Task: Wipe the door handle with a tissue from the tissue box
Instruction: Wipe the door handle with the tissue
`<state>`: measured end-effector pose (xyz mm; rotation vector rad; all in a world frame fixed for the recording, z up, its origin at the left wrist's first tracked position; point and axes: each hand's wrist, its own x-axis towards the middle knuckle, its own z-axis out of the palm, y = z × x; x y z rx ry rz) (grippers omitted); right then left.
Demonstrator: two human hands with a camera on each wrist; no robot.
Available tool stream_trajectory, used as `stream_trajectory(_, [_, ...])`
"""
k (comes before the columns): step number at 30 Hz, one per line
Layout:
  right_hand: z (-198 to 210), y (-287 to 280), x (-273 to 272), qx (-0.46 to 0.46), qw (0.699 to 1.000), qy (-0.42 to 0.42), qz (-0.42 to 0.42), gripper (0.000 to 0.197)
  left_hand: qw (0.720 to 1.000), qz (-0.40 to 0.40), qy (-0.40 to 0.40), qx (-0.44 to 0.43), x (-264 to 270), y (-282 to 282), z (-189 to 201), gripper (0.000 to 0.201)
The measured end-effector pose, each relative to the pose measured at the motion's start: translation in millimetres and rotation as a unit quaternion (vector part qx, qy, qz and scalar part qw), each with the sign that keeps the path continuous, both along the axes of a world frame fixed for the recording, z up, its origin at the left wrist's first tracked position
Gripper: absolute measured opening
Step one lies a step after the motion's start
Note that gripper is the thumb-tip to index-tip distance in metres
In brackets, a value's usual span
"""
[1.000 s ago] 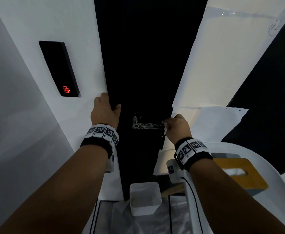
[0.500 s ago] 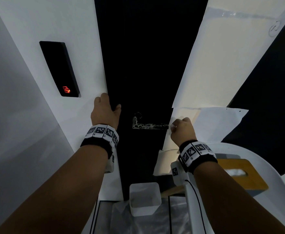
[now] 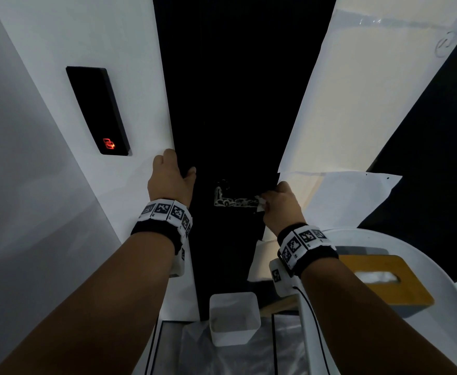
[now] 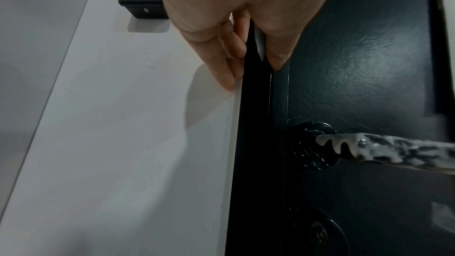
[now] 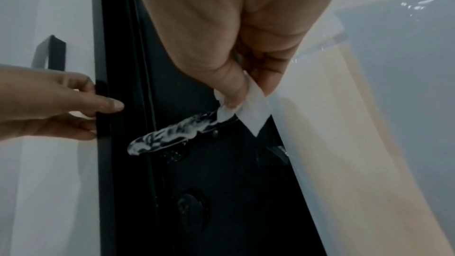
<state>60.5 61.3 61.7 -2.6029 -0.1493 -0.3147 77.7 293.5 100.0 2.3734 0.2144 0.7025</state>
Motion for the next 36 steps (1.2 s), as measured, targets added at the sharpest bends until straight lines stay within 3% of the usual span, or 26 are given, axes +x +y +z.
stream_trajectory(4, [4.3, -14.0, 6.2, -0.026, 0.998, 0.007, -0.053, 0.016, 1.000, -0.002, -0.002, 0.000, -1.1, -0.2, 0.7, 0.036])
stream_trajectory(8, [6.3, -13.8, 5.1, 0.005, 0.999, -0.028, -0.019, 0.016, 1.000, -0.002, -0.003, 0.003, -2.3, -0.7, 0.7, 0.037])
stream_trajectory(21, [12.0, 0.7, -12.2, 0.006, 0.992, 0.090, -0.090, 0.029, 1.000, -0.007, 0.003, 0.000, -2.0, -0.6, 0.8, 0.037])
stream_trajectory(36, [-2.4, 13.6, -5.0, 0.214, 0.944, 0.167, -0.185, 0.031, 1.000, -0.012, -0.005, 0.006, -1.7, 1.9, 0.2, 0.038])
